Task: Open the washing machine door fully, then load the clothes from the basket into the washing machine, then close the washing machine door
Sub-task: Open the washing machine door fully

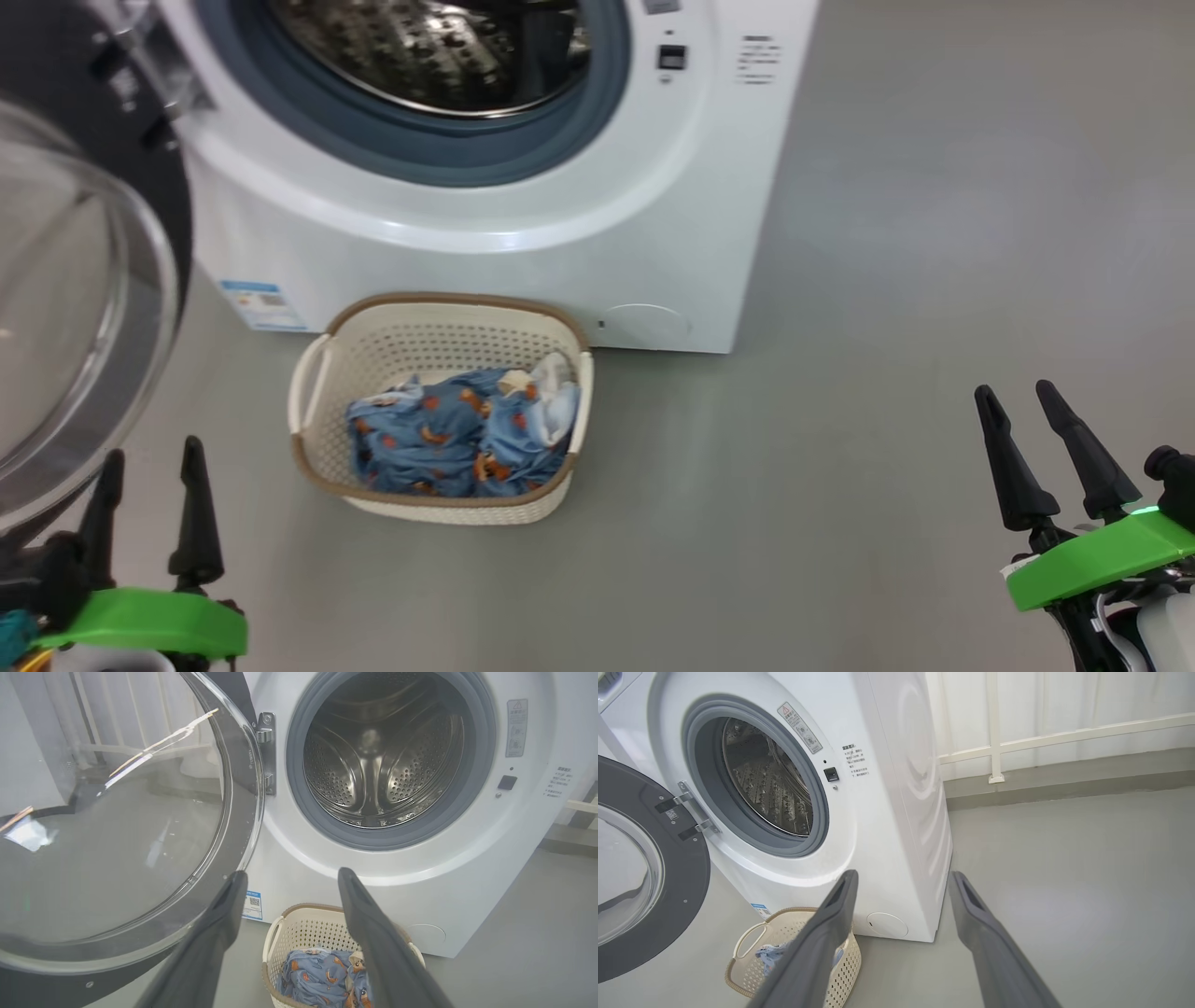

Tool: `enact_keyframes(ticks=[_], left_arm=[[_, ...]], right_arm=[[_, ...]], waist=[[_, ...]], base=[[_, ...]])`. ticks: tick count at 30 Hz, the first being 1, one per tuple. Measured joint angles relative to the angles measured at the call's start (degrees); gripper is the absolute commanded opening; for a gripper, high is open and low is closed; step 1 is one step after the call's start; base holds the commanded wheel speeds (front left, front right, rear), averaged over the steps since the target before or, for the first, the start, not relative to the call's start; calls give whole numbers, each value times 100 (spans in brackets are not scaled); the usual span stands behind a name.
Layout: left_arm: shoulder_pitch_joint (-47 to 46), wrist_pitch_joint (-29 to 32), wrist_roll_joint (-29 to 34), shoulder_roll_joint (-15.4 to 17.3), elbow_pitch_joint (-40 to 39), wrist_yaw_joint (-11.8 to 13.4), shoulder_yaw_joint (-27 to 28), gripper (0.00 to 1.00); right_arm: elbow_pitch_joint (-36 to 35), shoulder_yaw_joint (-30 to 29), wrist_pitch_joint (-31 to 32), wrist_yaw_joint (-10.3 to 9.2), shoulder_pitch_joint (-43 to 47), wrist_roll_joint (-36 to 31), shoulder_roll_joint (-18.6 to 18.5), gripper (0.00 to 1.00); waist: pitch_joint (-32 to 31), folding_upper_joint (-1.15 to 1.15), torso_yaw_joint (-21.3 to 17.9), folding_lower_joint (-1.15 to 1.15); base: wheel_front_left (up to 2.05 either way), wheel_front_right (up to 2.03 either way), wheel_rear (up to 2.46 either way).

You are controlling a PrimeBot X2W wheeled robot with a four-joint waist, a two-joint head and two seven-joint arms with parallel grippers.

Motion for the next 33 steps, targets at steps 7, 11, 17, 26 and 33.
enact_keyframes(ticks=[7,11,17,26,33], left_arm=[[46,0,-120,14,-5,0,-392,100],[108,0,-140,56,-8,0,-599,100],[127,0,-236,113,-15,0,-731,100],[141,0,-243,130,-79,0,-757,100],[142,0,-242,133,-143,0,-759,100]], right_arm=[[1,-44,0,0,3,-1,25,100],[-1,-67,0,0,6,-1,52,100],[-3,-142,0,0,22,-1,69,100],[-12,-254,0,0,133,-2,151,100],[-26,-290,0,0,133,-2,193,100]], waist=[[-49,0,-441,0],[-67,0,-691,0],[-79,0,-1001,0],[-93,0,-1251,0],[-37,0,-1234,0]], base=[[0,0,0],[0,0,0],[0,0,0],[0,0,0],[0,0,0]])
